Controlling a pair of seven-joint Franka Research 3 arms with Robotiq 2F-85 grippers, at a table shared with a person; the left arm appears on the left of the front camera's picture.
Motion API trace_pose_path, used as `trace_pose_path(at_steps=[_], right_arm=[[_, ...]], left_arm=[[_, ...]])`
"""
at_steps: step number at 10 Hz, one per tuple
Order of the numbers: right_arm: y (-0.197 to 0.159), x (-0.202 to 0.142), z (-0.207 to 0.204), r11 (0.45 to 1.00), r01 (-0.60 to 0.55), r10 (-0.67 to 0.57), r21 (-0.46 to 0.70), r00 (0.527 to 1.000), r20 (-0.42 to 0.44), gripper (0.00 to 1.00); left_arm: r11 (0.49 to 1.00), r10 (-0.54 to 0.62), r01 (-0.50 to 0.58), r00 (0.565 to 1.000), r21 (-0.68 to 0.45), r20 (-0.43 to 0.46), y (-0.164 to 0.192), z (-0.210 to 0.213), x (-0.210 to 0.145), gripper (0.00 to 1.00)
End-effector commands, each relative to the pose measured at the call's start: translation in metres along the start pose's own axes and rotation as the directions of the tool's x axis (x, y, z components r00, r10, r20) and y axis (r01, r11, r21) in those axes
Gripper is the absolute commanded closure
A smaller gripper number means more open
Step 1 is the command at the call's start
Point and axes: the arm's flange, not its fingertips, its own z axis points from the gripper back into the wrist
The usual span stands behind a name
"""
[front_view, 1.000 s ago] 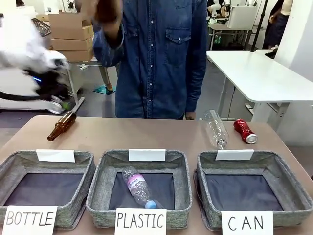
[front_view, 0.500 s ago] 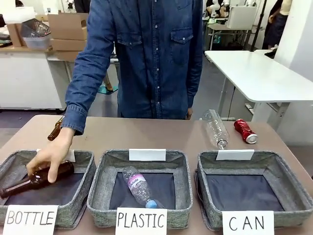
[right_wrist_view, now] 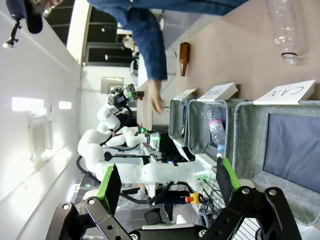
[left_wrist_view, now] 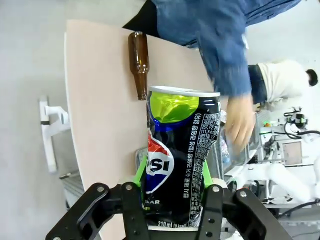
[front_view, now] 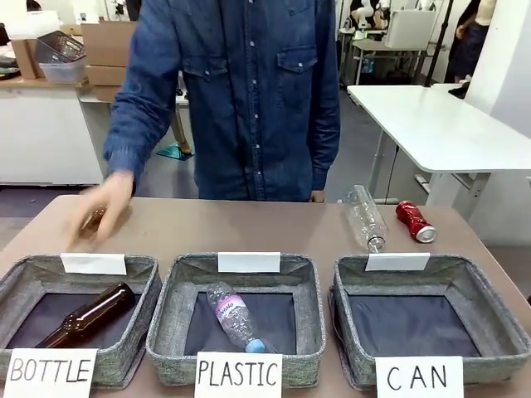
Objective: Sort the can waste into the basket.
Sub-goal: Pick up the can waste from the table and place it in the right Fabric basket.
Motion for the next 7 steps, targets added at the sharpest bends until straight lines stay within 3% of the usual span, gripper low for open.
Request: trace_pose_path(at_steps=[1,6,7], right_arm=[[0.0016,0.0022,0.0,0.999,-0.029,0.029,0.025,1.0,0.006,0.0],[0.0016,0.0022,0.0,0.999,-0.029,0.029,0.025,1.0,0.006,0.0],[0.0016,0.0022,0.0,0.999,-0.029,0.029,0.025,1.0,0.006,0.0]], left_arm=[[0.999,0.006,-0.006,1.0,0.043,-0.009,-0.0149,-0.0041,0.0008,0.68],[0.999,0.006,-0.006,1.0,0.043,-0.009,-0.0149,-0.0041,0.0008,0.68],[0.999,-0.002,0.002,1.0,0.033,-0.008,-0.0112,-0.0018,0.0067,0.57]])
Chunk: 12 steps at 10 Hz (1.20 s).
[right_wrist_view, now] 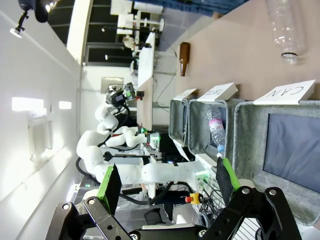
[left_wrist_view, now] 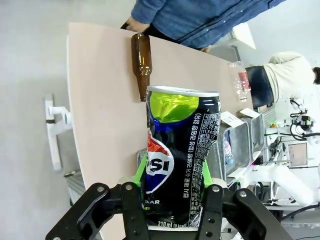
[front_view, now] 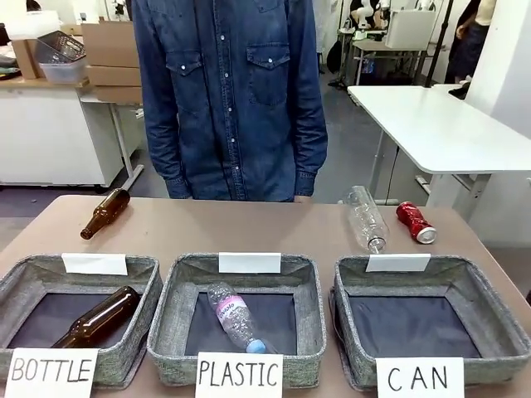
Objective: Sort the can waste into the basket.
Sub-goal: Pick up the can waste from the table and place it in the right Fabric basket.
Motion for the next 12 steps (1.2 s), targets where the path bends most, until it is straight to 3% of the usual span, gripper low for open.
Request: trace_pose_path(at_steps=[1,2,3,4,5,7,8,9,10,11,12], right_arm=[[0.002,0.002,0.0,0.999,-0.029,0.029,0.025,1.0,0.006,0.0],[0.002,0.002,0.0,0.999,-0.029,0.029,0.025,1.0,0.006,0.0],[0.0,0.0,0.0,1.0,0.0,0.0,0.0,1.0,-0.001,0.0],[0.012,0.002,0.02,0.995,0.004,0.003,-0.101,0.997,0.074,0.0],[0.02,0.003,0.044,0.991,0.003,0.008,-0.132,0.997,0.083,0.0],[0.024,0.001,0.101,0.988,0.042,-0.011,-0.148,0.979,0.205,0.0],[0.021,-0.012,0.124,0.988,0.026,0.006,-0.152,0.979,0.206,0.0],[0.015,-0.029,0.142,0.984,0.002,0.029,-0.177,0.985,0.171,0.0],[0.005,-0.043,0.152,0.982,0.001,0.033,-0.191,0.985,0.172,0.0],[0.021,-0.021,0.132,0.985,0.017,0.021,-0.171,0.975,0.22,0.0],[0.021,-0.021,0.132,0.985,0.017,0.021,-0.171,0.975,0.22,0.0]], left_arm=[[0.995,-0.083,0.08,0.995,-0.054,-0.053,-0.05,-0.045,0.002,0.57],[0.976,-0.195,0.181,0.974,-0.12,-0.117,-0.109,-0.105,-0.006,0.57],[0.909,-0.38,0.307,0.887,-0.281,-0.263,-0.17,-0.178,-0.028,0.57],[0.84,-0.506,0.362,0.793,-0.404,-0.34,-0.211,-0.235,-0.053,0.57],[0.786,-0.592,0.395,0.703,-0.476,-0.394,-0.245,-0.288,-0.082,0.57],[0.71,-0.695,0.476,0.595,-0.519,-0.403,-0.31,-0.374,-0.143,0.57],[0.683,-0.72,0.504,0.585,-0.529,-0.373,-0.334,-0.411,-0.161,0.57],[0.621,-0.77,0.556,0.564,-0.552,-0.299,-0.359,-0.446,-0.175,0.57],[0.595,-0.782,0.552,0.567,-0.585,-0.259,-0.387,-0.479,-0.186,0.57],[0.552,-0.795,0.618,0.592,-0.56,-0.131,-0.431,-0.508,-0.203,0.57],[0.608,-0.781,0.573,0.557,-0.55,-0.283,-0.452,-0.509,-0.215,0.57]])
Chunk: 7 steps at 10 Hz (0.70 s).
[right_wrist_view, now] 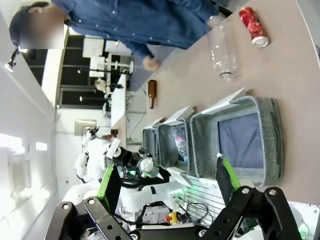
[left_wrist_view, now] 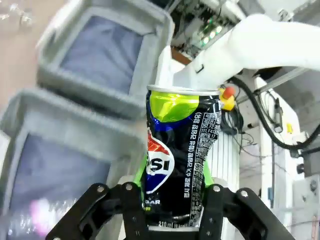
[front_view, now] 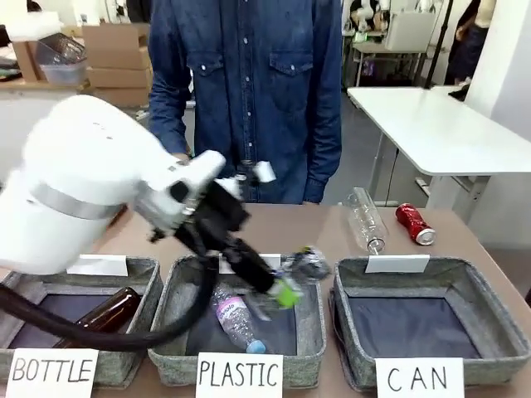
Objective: Sort the can waste into the basket.
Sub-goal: Pick up the can waste from the table and place it in the right Fabric basket.
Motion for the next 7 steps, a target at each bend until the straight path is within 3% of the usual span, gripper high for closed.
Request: trace_pose_path(at_steps=[1,3,4,5,7], right_arm=[[0.008,0.009,-0.013,1.0,-0.003,0.003,0.004,1.0,0.008,0.0],[0.008,0.009,-0.013,1.0,-0.003,0.003,0.004,1.0,0.008,0.0],[0.008,0.009,-0.013,1.0,-0.003,0.003,0.004,1.0,0.008,0.0],[0.008,0.009,-0.013,1.0,-0.003,0.003,0.004,1.0,0.008,0.0],[0.008,0.009,-0.013,1.0,-0.003,0.003,0.004,1.0,0.008,0.0]], left_arm=[[1.0,0.025,-0.025,1.0,-0.002,-0.014,0.013,0.027,-0.022,0.57],[1.0,0.025,-0.025,1.0,-0.002,-0.014,0.013,0.027,-0.022,0.57],[1.0,0.014,-0.014,1.0,0.003,-0.002,0.006,0.004,-0.002,0.57],[0.995,-0.094,0.094,0.996,0.011,0.002,-0.002,-0.007,0.019,0.57],[0.968,-0.25,0.249,0.963,-0.023,-0.102,-0.02,-0.052,0.081,0.57]])
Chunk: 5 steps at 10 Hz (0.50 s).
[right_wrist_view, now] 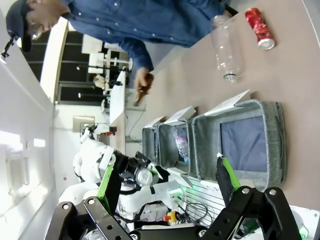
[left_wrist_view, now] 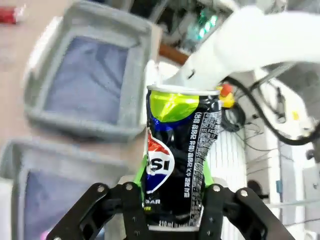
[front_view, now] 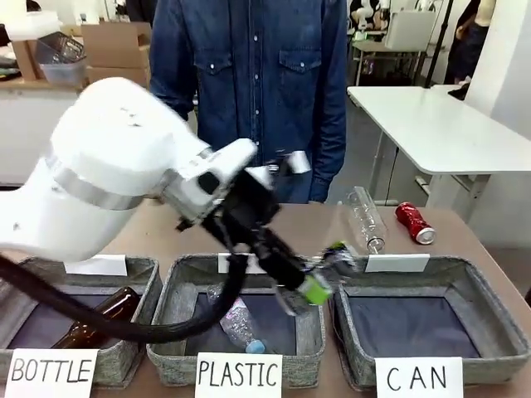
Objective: Sort the can waste into the basket.
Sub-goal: Pick up the can waste from the table and place it in the right Fabric basket.
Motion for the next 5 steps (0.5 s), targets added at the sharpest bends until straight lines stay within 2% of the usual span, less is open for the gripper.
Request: trace_pose_path(at_steps=[1,3,5], right_arm=[[0.001,0.002,-0.002,1.0,0.008,-0.009,0.008,1.0,0.021,0.0],[0.001,0.002,-0.002,1.0,0.008,-0.009,0.008,1.0,0.021,0.0],[0.001,0.002,-0.002,1.0,0.008,-0.009,0.008,1.0,0.021,0.0]], left_arm=[[0.991,-0.135,0.133,0.985,-0.034,-0.104,0.013,-0.049,0.053,0.57],[0.979,-0.199,0.204,0.96,0.008,-0.196,0.025,-0.097,0.082,0.57],[0.968,-0.215,0.239,0.95,0.08,-0.227,0.043,-0.11,0.1,0.57]])
